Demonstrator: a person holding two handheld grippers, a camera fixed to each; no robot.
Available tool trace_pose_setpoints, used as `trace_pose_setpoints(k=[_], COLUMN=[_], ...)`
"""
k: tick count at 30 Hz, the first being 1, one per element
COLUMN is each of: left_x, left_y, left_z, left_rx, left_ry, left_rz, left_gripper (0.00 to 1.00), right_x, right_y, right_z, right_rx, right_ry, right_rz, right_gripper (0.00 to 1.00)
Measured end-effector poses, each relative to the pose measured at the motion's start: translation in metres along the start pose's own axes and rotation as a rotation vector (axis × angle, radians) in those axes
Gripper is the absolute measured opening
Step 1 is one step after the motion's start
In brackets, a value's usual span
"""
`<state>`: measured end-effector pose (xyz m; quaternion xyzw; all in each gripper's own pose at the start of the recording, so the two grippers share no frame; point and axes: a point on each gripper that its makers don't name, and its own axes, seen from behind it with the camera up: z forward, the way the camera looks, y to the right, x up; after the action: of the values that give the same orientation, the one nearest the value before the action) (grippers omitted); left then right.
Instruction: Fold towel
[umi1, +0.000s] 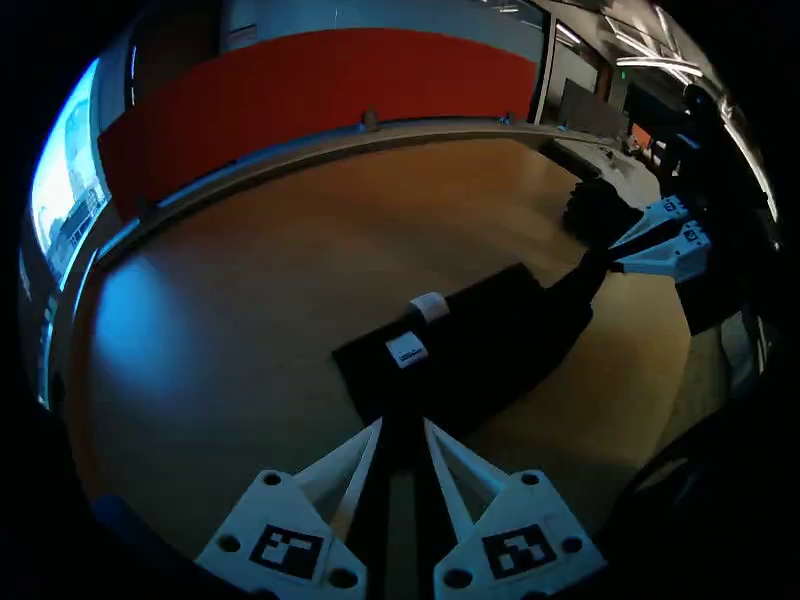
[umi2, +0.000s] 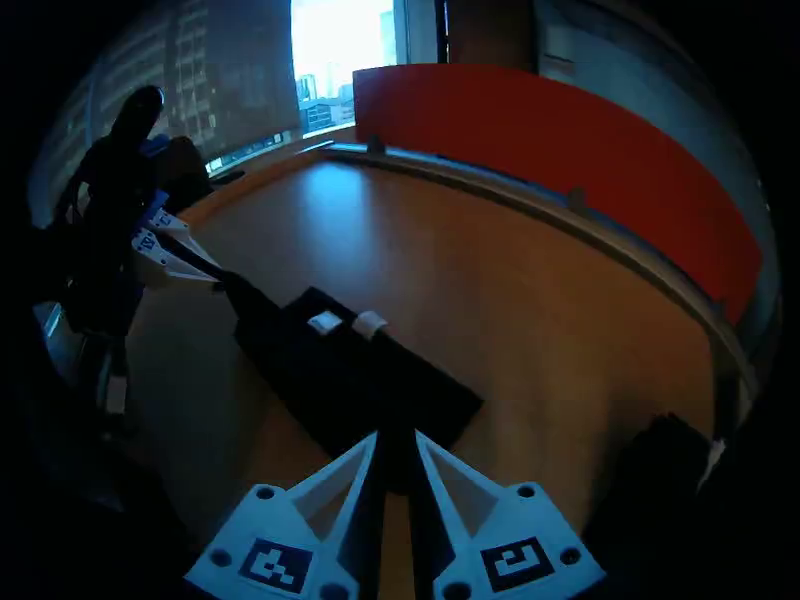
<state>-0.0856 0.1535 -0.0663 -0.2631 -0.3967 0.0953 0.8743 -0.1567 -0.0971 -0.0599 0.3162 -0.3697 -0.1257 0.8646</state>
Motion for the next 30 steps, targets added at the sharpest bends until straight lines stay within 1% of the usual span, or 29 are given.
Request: trace_pose_setpoints(k=[2,5,11,16,20,23,26,30], left_x=[0.0,-0.001,-0.005,-0.01,-0.014,-0.017,-0.02,-0.022], left_y=[-0.002,-0.004,-0.005,-0.012,-0.018,-0.022,-0.023,-0.029], left_z=[0.008,0.016,0.03,0.045,0.057,0.065,0.073,0.082], left_rx=[0.005,0.005,-0.009,-0.003,0.004,0.008,0.005,0.024], left_ry=[-0.011,-0.024,-0.047,-0.065,-0.08,-0.09,-0.102,-0.105], left_rz=[0.008,0.009,-0.005,-0.007,-0.011,-0.01,-0.004,-0.001], left_gripper=[0.13,0.13,0.13,0.13,0.16,0.21,0.25,0.3], right_x=[-0.002,-0.005,-0.014,-0.018,-0.024,-0.029,-0.033,-0.036], right_y=[0.003,0.005,0.011,0.016,0.02,0.023,0.029,0.033], right_z=[0.006,0.012,0.021,0.034,0.046,0.054,0.061,0.067], right_rx=[-0.001,0.001,0.002,0.005,0.008,0.007,-0.008,-0.02], right_ry=[-0.012,-0.028,-0.057,-0.073,-0.091,-0.106,-0.115,-0.118], right_rz=[-0.001,-0.004,0.004,0.017,0.031,0.032,0.035,0.041], right_gripper=[0.11,0.11,0.12,0.12,0.12,0.12,0.12,0.15])
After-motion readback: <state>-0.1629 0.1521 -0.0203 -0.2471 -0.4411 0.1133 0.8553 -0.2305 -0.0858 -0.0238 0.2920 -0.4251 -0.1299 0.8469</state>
